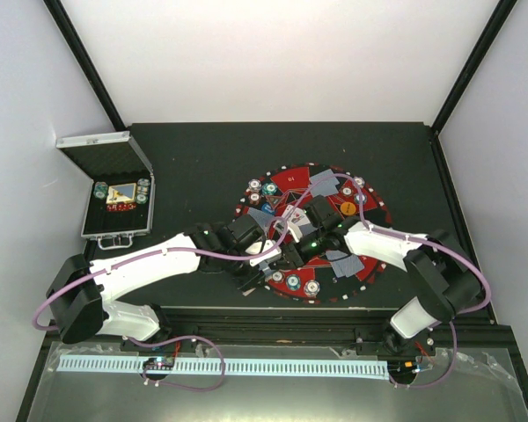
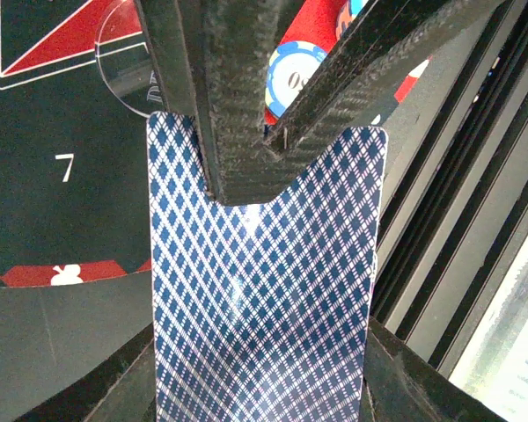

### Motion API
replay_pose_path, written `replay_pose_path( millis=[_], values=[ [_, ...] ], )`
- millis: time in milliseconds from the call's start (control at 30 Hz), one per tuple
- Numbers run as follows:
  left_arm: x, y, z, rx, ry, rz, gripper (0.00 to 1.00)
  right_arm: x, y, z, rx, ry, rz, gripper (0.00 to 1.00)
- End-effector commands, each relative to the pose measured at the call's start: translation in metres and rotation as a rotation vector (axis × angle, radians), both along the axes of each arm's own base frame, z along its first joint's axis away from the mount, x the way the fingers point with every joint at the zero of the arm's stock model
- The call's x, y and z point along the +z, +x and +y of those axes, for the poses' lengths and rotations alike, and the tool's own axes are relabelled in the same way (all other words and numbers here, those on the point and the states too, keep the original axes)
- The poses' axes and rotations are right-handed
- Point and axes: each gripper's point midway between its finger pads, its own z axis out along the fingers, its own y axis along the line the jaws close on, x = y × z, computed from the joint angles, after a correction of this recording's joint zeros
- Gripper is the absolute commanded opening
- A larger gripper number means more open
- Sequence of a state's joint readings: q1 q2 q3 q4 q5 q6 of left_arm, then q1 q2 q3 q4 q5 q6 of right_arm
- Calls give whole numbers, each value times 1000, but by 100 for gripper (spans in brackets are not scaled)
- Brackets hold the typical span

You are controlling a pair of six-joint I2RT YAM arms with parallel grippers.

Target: Distribute texas hold em gaming equipment

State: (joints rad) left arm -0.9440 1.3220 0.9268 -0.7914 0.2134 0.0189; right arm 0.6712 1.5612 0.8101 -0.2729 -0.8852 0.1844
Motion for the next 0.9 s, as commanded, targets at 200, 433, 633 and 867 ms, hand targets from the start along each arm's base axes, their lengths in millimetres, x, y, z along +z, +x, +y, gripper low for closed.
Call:
replay_pose_path(
  millis=[200, 433, 633, 867],
  values=[
    [8, 1, -7, -13, -27, -14, 50, 13, -2, -3, -4, 47, 9, 21],
    [9, 1, -7, -13, -29, -16, 50, 17, -3, -3, 1, 69, 15, 7],
    [9, 2, -7, -13, -29, -17, 50, 17, 0, -8, -15, 57, 5, 1],
    [8, 1, -6, -13, -27, -16, 50, 22, 5, -18, -39, 44, -24, 1]
  ],
)
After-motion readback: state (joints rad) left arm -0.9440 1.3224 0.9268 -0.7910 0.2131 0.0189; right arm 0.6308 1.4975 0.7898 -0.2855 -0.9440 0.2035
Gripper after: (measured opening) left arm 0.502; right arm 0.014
